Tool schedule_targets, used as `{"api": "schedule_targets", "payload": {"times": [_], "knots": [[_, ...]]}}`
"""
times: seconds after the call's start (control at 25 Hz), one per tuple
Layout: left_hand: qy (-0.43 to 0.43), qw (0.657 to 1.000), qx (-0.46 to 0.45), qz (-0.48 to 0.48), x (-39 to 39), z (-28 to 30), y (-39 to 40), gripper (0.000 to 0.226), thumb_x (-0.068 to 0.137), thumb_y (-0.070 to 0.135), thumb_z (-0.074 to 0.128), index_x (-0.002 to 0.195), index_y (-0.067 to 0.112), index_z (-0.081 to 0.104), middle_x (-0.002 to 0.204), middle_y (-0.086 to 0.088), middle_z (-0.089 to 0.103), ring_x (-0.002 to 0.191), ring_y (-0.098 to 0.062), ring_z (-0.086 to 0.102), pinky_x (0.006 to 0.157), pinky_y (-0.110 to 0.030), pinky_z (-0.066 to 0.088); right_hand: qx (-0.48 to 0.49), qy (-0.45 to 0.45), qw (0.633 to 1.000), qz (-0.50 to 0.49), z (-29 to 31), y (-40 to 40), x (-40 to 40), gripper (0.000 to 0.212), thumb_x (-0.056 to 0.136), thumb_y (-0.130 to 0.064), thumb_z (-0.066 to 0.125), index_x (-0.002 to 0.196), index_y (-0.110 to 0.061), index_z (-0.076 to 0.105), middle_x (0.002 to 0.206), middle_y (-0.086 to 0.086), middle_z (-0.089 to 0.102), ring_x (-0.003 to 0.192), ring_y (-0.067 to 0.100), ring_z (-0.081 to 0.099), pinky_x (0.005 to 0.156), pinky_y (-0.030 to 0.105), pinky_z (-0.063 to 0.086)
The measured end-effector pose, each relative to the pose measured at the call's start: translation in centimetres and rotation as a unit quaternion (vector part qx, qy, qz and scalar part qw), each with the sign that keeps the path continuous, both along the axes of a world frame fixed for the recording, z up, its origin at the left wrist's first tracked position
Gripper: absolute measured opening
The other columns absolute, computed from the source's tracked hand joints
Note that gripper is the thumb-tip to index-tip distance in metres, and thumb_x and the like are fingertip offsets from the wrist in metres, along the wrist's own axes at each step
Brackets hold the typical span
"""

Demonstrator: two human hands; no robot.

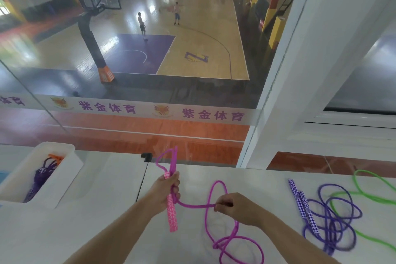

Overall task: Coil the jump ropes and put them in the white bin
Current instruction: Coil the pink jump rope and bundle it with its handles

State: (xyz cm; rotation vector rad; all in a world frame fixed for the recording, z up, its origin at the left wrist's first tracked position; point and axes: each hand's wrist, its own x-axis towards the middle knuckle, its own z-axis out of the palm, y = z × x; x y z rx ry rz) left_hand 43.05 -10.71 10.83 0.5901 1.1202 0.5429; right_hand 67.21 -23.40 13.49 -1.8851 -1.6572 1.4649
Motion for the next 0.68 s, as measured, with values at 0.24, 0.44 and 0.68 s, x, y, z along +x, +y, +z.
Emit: {"api": "schedule_targets", "payload": {"times": [0.24, 0.44, 0.68], "knots": [[0.125, 0.958, 0.078, -0.245, 3.7, 1.3, -4.1, 0.039, 0.101, 0.041, 0.055, 0.111, 0.005, 0.067, 0.084, -0.005, 0.075, 0.051, -0.012, 0.045, 0.053, -0.027, 0.043, 0.132, -0.055, 0.988, -0.059, 0.4, 2.4, -1.9, 0.014, 0.099, -0.031, 0.059, 0.090, -0.027, 0.069, 0.078, -0.012, 0.064, 0.072, 0.003, 0.059, 0.068, 0.016, 0.046], [0.094, 0.959, 0.042, -0.263, 4.3, 1.2, -4.7, 0.027, 0.093, 0.026, 0.071, 0.107, 0.002, 0.066, 0.084, -0.011, 0.071, 0.053, -0.012, 0.047, 0.057, -0.027, 0.046, 0.165, -0.099, 0.974, -0.118, -0.7, 3.0, -2.1, 0.019, 0.098, -0.031, 0.060, 0.092, -0.018, 0.071, 0.082, -0.009, 0.065, 0.076, 0.006, 0.062, 0.067, 0.012, 0.044], [0.014, 0.987, -0.023, -0.157, 1.8, 0.9, -2.7, 0.015, 0.097, 0.015, 0.064, 0.101, 0.000, 0.063, 0.075, -0.012, 0.063, 0.060, -0.019, 0.060, 0.059, -0.031, 0.053, 0.123, -0.111, 0.977, -0.132, -1.9, 2.3, 0.7, 0.018, 0.100, -0.034, 0.057, 0.087, -0.021, 0.061, 0.076, -0.010, 0.060, 0.070, 0.005, 0.057, 0.062, 0.012, 0.042]]}}
